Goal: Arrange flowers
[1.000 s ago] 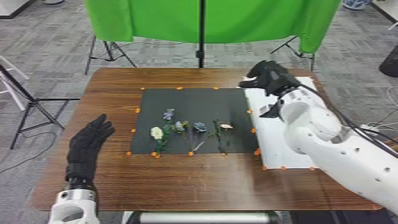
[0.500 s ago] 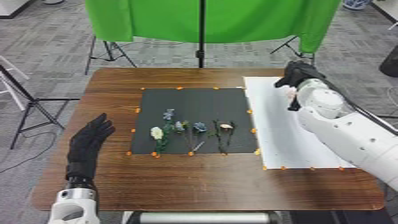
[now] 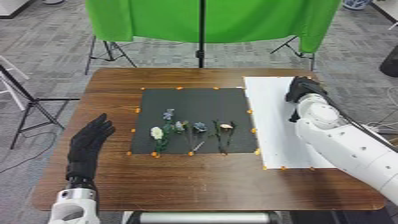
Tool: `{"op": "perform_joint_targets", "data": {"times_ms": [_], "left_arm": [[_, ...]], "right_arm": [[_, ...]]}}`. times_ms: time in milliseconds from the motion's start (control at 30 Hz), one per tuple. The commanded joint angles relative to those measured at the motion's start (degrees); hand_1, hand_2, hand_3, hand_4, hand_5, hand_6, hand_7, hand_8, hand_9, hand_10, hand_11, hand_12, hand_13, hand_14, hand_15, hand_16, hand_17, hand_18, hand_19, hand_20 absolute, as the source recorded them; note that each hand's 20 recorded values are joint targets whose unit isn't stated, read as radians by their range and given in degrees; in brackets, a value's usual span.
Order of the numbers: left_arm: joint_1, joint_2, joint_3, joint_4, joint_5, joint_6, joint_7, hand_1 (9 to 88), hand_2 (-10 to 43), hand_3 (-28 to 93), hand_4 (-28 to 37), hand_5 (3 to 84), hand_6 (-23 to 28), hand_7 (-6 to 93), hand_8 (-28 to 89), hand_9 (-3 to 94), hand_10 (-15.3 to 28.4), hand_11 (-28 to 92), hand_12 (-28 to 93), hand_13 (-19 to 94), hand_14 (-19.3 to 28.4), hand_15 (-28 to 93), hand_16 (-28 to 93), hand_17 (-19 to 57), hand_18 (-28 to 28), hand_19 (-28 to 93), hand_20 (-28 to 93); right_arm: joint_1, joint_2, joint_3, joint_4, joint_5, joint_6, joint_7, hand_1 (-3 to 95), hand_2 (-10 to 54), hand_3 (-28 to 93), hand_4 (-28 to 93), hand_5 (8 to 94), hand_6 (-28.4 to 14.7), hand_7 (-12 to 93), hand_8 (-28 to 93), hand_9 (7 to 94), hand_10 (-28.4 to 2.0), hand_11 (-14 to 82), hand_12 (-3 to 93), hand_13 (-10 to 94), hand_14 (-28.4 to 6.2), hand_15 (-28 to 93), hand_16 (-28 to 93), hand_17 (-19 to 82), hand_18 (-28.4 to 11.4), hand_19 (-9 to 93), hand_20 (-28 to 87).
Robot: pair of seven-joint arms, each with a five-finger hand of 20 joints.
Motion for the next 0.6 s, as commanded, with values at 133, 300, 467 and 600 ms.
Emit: {"op": "perform_joint_targets", "data": {"times_ms": [133, 300, 467, 600], "left_arm": [[0.5, -0.55, 0.17, 0.24, 0.68, -0.22, -0.41, 23.6, 9.2, 64, -28.3, 42.8, 7.1, 6.5, -5, 39.2, 14.3, 17, 11, 29, 18.6, 27, -2, 3.8, 13.6, 12, 19], [0.7, -0.28, 0.00, 0.42, 1.18, 0.06, -1.18, 23.6, 9.1, 64, -28.3, 42.8, 7.1, 6.4, -5, 39.1, 14.3, 17, 11, 29, 18.6, 27, -2, 3.9, 13.6, 12, 20], [0.4, -0.40, -0.02, 0.53, 1.50, -0.25, -1.32, 24.2, 9.1, 63, -28.3, 42.7, 7.1, 6.4, -5, 39.1, 14.3, 17, 11, 29, 18.7, 27, -2, 3.9, 13.6, 12, 20], [0.3, -0.48, 0.15, 0.47, 1.51, -0.24, -1.37, 24.3, 9.1, 63, -28.3, 42.7, 7.1, 6.4, -5, 39.1, 14.3, 17, 11, 29, 18.6, 27, -2, 3.9, 13.6, 12, 20]], "right_arm": [[-4.8, 3.5, 2.9, -8.0, -1.2, 7.7, -2.8, 63.7, -9.5, 55, -20, 80.2, 1.6, 23, 7, 93.6, -7.6, 9.7, 36.7, 94, -0.2, 64, 29, 71, -10.0, 93, 61], [-9.0, 7.8, 6.9, -19.4, -0.4, 6.5, -3.8, 63.4, -9.5, 55, -19, 80.6, 1.3, 23, 7, 93.7, -7.8, 10.3, 36.8, 94, -0.1, 64, 29, 71, -9.8, 93, 61], [-13.6, 10.0, 8.4, -29.1, 0.0, 4.7, -6.3, 63.1, -9.5, 55, -19, 80.7, 1.2, 23, 7, 93.7, -7.7, 10.2, 37.0, 94, 0.0, 64, 29, 71, -9.7, 93, 61], [-15.9, 9.9, 8.0, -32.6, -0.4, 2.7, -7.9, 63.0, -9.5, 56, -19, 80.6, 1.2, 22, 7, 93.7, -7.7, 10.1, 36.9, 94, 0.2, 64, 29, 71, -9.6, 93, 61]]}}
